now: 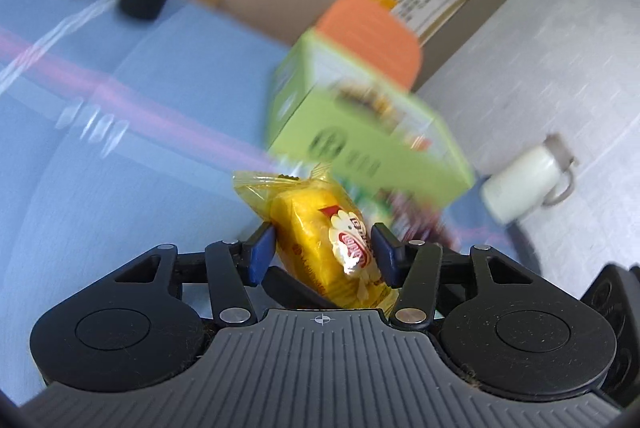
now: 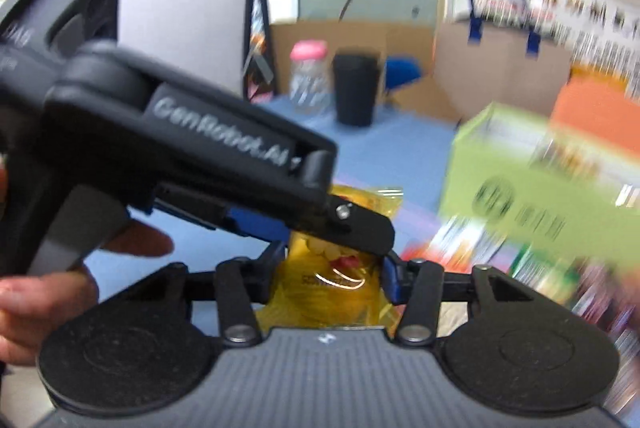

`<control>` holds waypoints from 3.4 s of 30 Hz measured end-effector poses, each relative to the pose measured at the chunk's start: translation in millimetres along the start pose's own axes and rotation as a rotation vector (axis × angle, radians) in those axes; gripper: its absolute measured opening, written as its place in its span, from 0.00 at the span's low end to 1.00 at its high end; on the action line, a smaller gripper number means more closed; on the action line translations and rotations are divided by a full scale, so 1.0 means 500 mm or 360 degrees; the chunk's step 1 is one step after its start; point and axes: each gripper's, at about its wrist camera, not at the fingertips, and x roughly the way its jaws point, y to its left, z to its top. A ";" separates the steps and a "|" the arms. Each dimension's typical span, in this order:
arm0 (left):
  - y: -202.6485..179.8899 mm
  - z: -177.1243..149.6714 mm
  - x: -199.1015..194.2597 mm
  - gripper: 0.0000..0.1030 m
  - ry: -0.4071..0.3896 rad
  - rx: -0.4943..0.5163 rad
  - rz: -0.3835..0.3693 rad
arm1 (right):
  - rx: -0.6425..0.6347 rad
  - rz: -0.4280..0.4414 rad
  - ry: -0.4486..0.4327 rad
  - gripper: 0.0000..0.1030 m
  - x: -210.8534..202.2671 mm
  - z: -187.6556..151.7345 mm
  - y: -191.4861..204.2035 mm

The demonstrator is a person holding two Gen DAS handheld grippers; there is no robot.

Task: Organize snacks
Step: 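Carry the yellow bag with the left gripper into the green box and release, then move the left gripper to the green pea snack bag and close on it, then carry the green pea bag with the left gripper into the box and release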

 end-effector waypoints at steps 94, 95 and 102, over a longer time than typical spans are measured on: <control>-0.243 -0.174 0.282 0.22 0.0565 0.0331 -0.0092 | 0.0467 -0.0356 0.0167 0.47 -0.156 -0.200 -0.210; -0.243 -0.178 0.276 0.12 0.0556 0.0324 -0.0086 | 0.0480 -0.0367 0.0158 0.43 -0.162 -0.202 -0.211; -0.288 -0.120 0.212 0.10 0.0432 0.0267 -0.0273 | 0.0447 -0.0365 -0.0020 0.44 -0.238 -0.146 -0.217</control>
